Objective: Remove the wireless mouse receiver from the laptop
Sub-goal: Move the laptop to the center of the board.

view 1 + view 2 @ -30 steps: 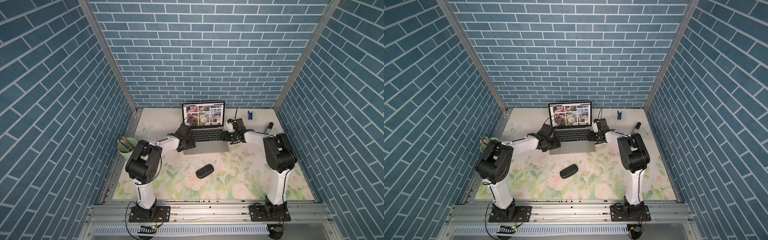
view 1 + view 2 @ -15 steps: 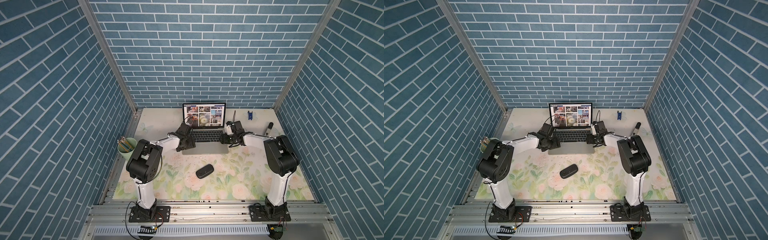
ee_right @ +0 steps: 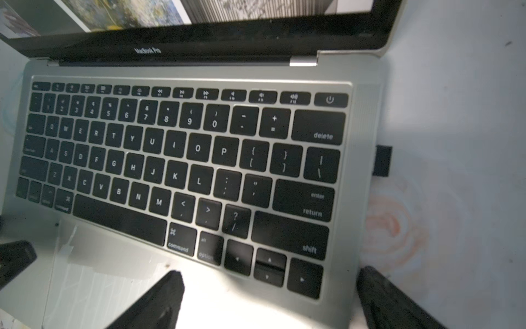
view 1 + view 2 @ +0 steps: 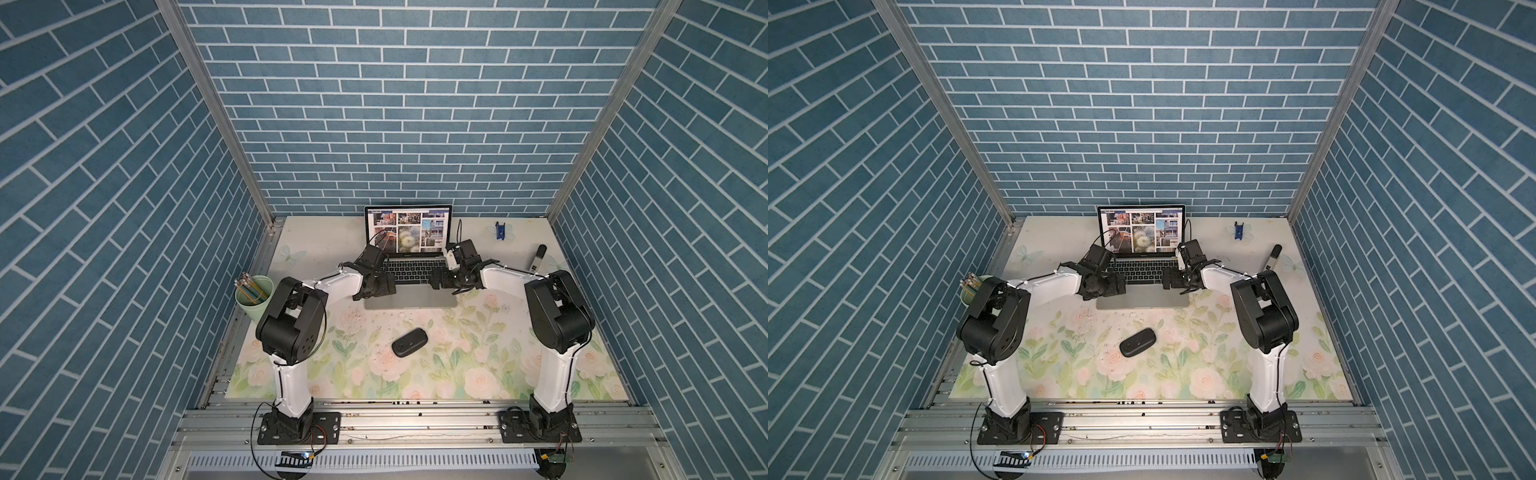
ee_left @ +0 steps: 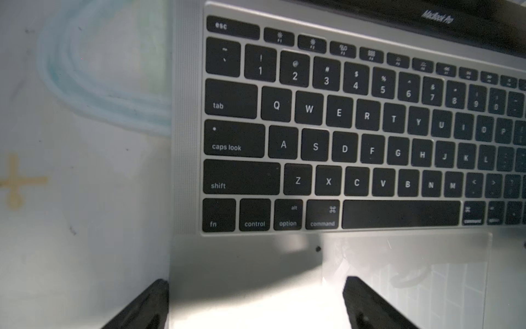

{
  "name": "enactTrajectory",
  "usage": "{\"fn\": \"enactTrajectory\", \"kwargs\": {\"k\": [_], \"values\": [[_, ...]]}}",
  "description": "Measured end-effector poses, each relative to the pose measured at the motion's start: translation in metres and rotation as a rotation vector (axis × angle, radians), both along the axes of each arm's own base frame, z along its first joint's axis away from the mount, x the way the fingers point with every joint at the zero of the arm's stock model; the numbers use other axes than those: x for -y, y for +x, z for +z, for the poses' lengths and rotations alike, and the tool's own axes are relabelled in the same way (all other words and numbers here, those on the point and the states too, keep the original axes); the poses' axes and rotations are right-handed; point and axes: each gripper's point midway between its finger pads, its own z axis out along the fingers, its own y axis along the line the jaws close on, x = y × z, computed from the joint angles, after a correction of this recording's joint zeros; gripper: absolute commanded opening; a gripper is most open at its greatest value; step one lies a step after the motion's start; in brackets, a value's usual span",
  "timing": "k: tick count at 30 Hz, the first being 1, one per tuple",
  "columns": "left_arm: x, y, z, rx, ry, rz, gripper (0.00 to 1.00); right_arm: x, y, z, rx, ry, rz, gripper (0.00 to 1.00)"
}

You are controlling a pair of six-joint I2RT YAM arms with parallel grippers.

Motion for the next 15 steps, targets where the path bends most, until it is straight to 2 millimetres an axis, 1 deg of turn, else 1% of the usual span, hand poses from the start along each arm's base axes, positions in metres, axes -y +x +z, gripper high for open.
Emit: {"fn": "enactTrajectory", "kwargs": {"k": [2,4,6,7,9,11,13,14,15], "values": [[-0.001,0.002,0.009,0.022,0.009,-0.008,1.0,0.005,-0.005,0.001,-0.015,-0.021,-0.004,1.0],[-0.003,0.007,0.026,0.063,0.026,-0.016,1.0,0.011,-0.008,0.009,-0.012,-0.043,-0.009,1.0],[-0.005,0.012,0.049,0.119,0.039,-0.021,1.0,0.016,-0.01,0.023,0.005,-0.058,-0.016,1.0],[-0.008,0.015,0.063,0.152,0.05,-0.021,0.99,0.019,-0.011,0.034,0.022,-0.064,-0.02,1.0],[-0.014,0.016,0.094,0.222,0.066,-0.017,1.0,0.026,-0.016,0.063,0.065,-0.068,-0.027,1.0],[-0.023,0.012,0.127,0.291,0.073,-0.007,1.0,0.03,-0.024,0.099,0.132,-0.059,-0.024,1.0],[-0.032,0.001,0.167,0.378,0.056,0.007,1.0,0.033,-0.042,0.137,0.204,-0.038,-0.009,1.0],[-0.036,-0.005,0.179,0.404,0.047,0.011,1.0,0.032,-0.053,0.149,0.223,-0.032,0.009,1.0],[-0.041,-0.015,0.197,0.445,0.028,0.015,1.0,0.028,-0.068,0.162,0.246,-0.023,0.039,1.0]]}}
